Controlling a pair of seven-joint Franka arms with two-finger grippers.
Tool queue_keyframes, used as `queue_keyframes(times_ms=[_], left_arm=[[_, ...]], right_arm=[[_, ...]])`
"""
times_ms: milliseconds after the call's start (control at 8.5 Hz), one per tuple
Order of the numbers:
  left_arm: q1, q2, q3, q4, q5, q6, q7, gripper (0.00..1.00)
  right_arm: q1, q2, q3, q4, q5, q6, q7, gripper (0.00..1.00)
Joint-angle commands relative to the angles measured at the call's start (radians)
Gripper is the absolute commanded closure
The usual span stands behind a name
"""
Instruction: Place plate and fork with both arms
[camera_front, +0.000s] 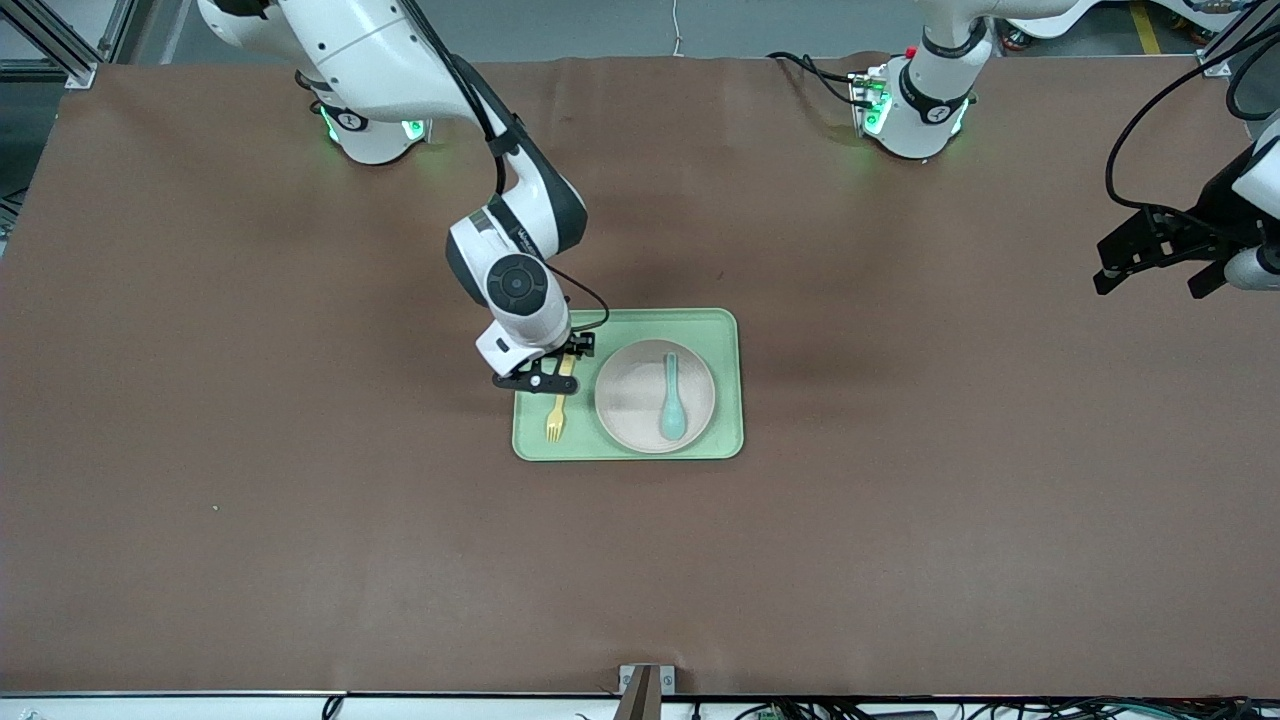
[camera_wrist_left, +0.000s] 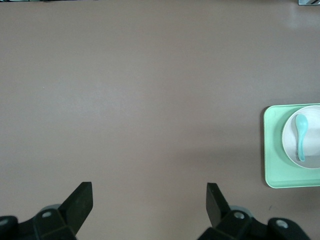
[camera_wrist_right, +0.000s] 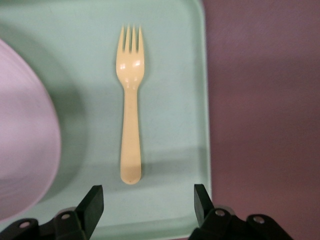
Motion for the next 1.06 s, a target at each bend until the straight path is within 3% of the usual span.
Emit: queue_keyframes(times_ms=[0, 353, 706, 941], left_arm=[[0.003, -0.011, -0.006, -0.005, 0.022, 0.004, -0.009, 0.01], [0.003, -0.009, -0.006, -0.005, 0.022, 0.004, -0.009, 0.01], [0.003, -0.011, -0.006, -0.002, 0.022, 0.004, -0.009, 0.01], [0.003, -0.011, -0.006, 0.0, 0.022, 0.004, -0.009, 0.0]], right_arm=[[-0.12, -0.284, 0.005, -0.024, 0.018, -0.187, -0.071, 0.18], [-0.396, -0.49, 0.006, -0.001, 0.017, -0.445, -0.313, 0.18], [-0.62, -0.616, 0.005, -0.016, 0.0, -0.571, -0.635, 0.18], [-0.702, -0.628, 0.006, 0.016, -0.006, -0.626, -0.807, 0.18]])
